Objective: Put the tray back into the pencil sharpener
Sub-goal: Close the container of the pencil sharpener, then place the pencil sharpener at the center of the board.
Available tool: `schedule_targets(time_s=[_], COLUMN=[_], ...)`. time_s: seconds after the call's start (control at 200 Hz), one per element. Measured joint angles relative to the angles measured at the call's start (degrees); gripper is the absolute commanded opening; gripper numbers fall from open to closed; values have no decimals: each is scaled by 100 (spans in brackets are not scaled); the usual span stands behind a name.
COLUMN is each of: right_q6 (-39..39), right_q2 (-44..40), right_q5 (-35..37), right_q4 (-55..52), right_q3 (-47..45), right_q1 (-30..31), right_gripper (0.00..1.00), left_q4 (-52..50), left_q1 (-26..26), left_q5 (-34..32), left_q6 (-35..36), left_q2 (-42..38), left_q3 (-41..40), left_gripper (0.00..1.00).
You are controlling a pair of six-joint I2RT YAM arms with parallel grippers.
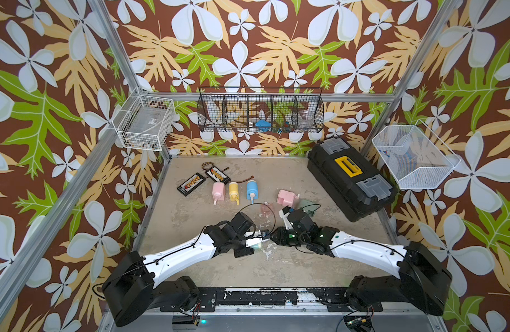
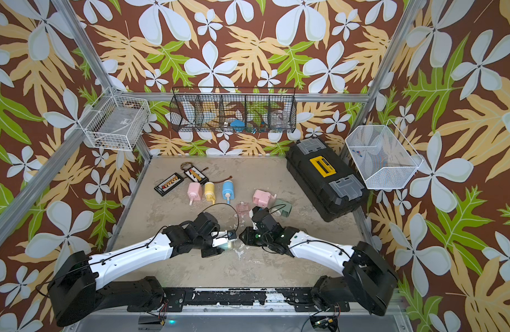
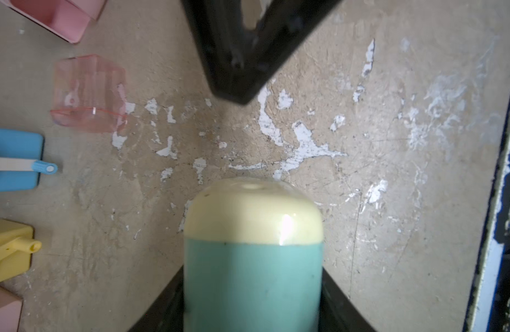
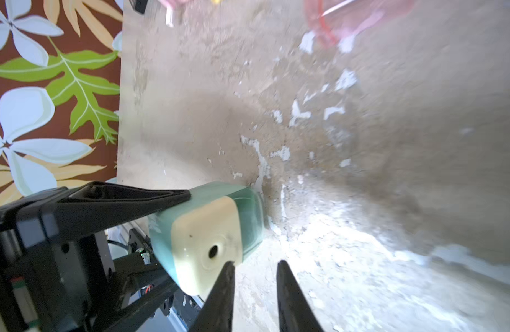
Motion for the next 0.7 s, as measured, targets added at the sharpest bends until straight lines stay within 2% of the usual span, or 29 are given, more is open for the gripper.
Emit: schedule_targets(time_s=[0.165,0.305,0.506,0.701], right_q6=[20,109,122,103], right_q2=[-1137,-1635,-1541,-1211], right_q5=[769,1266,1547,1547], right_q4=[-431,-649,-774,-909], right_q3=[-293,-378,-260,-111], right_q1=[-90,-129,-138,-164], right_gripper=[29,29,29,28], left_q4=[4,96,118,-249], left_q1=[22,175,990,1818], left_q5=[-260,-750,-1290,-1637], left_q6=[-590,-1469,-2739,-3467], left_q2=[-476,-769,-848,-612], left_q3=[26,208,651,1064], left_gripper=[0,0,0,0])
